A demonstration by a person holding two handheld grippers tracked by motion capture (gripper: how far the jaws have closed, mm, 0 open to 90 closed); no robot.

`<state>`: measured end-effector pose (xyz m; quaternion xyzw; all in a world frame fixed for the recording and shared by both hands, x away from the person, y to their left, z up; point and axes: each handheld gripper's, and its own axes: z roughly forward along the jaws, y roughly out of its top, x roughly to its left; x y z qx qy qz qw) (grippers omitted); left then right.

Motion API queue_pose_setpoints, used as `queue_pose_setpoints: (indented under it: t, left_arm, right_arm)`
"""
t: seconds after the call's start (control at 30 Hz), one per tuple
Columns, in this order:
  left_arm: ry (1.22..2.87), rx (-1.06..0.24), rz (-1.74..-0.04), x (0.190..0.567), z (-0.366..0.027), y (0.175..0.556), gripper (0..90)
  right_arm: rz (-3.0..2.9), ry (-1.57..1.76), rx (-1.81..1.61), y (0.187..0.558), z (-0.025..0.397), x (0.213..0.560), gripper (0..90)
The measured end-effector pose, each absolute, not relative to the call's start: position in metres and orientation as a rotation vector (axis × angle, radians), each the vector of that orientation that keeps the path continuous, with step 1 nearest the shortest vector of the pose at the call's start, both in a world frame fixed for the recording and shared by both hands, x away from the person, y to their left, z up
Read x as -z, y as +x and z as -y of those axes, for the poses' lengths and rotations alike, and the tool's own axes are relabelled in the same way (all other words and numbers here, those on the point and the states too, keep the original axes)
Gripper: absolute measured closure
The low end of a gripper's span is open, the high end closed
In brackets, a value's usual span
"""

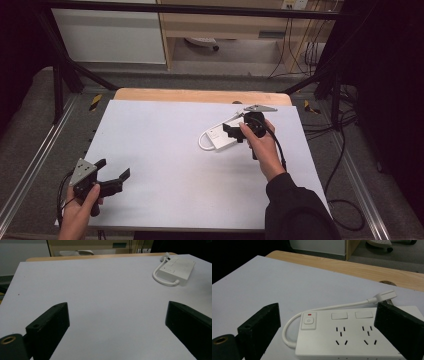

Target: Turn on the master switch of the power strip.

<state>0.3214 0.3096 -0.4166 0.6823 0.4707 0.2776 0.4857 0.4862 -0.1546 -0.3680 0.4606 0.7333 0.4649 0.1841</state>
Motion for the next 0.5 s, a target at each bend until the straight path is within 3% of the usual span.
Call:
queue_pose_setpoints:
  t: [0.5]
  left_arm:
    - [1.662,-0.678,-1.141,0.417,-0.31,0.321,5.4]
  right_arm:
    - [-2.025,1.296,-1.35,0.466,0.18,0.366,8.7]
